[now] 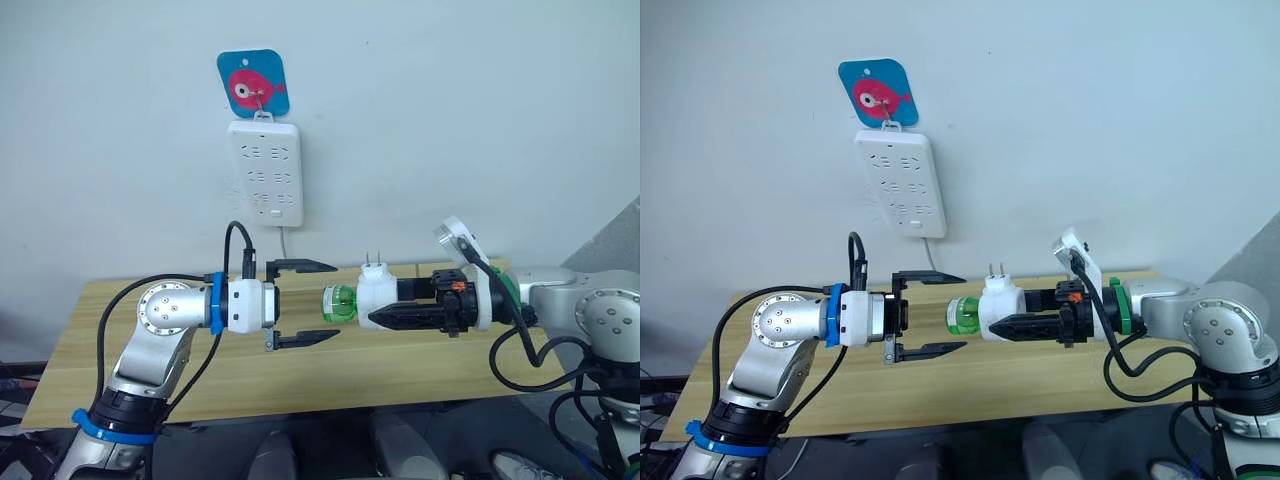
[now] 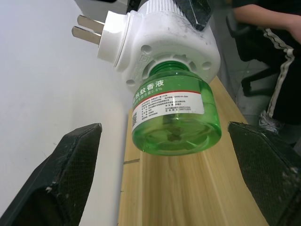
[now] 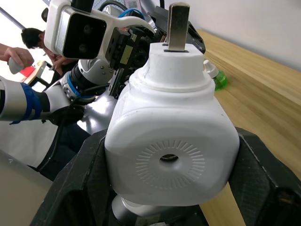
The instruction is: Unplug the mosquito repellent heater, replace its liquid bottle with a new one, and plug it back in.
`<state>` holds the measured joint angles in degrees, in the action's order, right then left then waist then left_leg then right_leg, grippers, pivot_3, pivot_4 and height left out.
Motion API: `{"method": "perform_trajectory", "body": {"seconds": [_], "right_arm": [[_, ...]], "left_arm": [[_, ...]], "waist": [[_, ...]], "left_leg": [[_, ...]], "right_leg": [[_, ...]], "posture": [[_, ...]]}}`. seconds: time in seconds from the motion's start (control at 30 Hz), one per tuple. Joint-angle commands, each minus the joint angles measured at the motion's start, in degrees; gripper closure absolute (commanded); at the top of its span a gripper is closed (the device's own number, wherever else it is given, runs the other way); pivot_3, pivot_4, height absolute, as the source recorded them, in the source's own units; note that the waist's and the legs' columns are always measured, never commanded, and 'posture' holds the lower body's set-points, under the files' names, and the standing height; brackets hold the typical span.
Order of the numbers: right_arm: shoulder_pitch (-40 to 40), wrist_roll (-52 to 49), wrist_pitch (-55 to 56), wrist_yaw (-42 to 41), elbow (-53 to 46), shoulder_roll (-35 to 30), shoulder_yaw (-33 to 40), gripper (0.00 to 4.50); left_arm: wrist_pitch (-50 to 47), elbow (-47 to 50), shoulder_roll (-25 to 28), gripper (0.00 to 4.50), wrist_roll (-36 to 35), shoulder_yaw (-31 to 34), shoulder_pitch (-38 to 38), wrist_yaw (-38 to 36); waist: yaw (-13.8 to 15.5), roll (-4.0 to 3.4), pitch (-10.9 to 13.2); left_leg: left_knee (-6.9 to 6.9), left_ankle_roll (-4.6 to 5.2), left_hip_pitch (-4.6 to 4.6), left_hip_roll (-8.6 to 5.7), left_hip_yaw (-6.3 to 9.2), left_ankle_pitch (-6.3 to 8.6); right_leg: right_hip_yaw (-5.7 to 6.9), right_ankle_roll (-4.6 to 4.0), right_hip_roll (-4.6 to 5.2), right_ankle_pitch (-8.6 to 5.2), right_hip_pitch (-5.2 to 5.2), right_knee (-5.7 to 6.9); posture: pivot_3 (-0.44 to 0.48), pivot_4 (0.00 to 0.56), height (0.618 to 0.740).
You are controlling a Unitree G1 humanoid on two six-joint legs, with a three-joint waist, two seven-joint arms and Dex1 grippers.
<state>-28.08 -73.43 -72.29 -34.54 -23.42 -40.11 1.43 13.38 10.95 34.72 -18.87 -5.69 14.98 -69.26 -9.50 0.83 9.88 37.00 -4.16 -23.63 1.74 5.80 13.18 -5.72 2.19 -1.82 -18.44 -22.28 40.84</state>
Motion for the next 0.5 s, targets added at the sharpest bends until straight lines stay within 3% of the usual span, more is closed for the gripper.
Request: {"method": "perform_trajectory", "body": {"seconds": [0.03, 0.27, 0.37, 0.5], "right_arm": [[-1.18, -3.23, -0.29, 1.42, -0.36, 0.15, 2.20, 1.49], [-1.35, -5.32, -0.47, 3.60, 0.29, 0.21, 2.17, 1.49], [-1.45, -5.83, -0.32, 4.18, 0.51, 0.24, 2.07, 1.49], [-1.57, -6.32, -0.10, 4.70, 0.56, 0.18, 1.89, 1.49]], "left_arm": [[2.95, 1.01, -0.68, 0.00, -0.19, 0.04, 1.17, 0.56], [6.30, 0.40, -1.95, 0.00, 0.87, -0.47, 1.37, 1.38], [6.91, 0.27, -1.97, 0.58, 0.95, -1.00, 1.12, 1.41], [6.39, 0.02, -1.57, 1.82, 1.07, -1.50, 0.94, 1.50]], "waist": [[0.01, 0.00, 0.00], [-0.01, 0.00, 0.00], [-0.02, 0.00, 0.00], [-0.02, 0.00, 0.00]], "left_leg": [[0.00, 0.00, 0.00, 0.00, 0.00, 0.00], [0.00, 0.00, 0.00, 0.00, 0.00, 0.00], [0.00, 0.00, 0.00, 0.00, 0.00, 0.00], [0.00, 0.00, 0.00, 0.00, 0.00, 0.00]], "right_leg": [[0.00, 0.00, 0.00, 0.00, 0.00, 0.00], [0.00, 0.00, 0.00, 0.00, 0.00, 0.00], [0.00, 0.00, 0.00, 0.00, 0.00, 0.00], [0.00, 0.00, 0.00, 0.00, 0.00, 0.01]], "posture": [[-0.177, 0.127, 0.710], [-0.178, 0.127, 0.710], [-0.178, 0.127, 0.710], [-0.178, 0.127, 0.710]]}}
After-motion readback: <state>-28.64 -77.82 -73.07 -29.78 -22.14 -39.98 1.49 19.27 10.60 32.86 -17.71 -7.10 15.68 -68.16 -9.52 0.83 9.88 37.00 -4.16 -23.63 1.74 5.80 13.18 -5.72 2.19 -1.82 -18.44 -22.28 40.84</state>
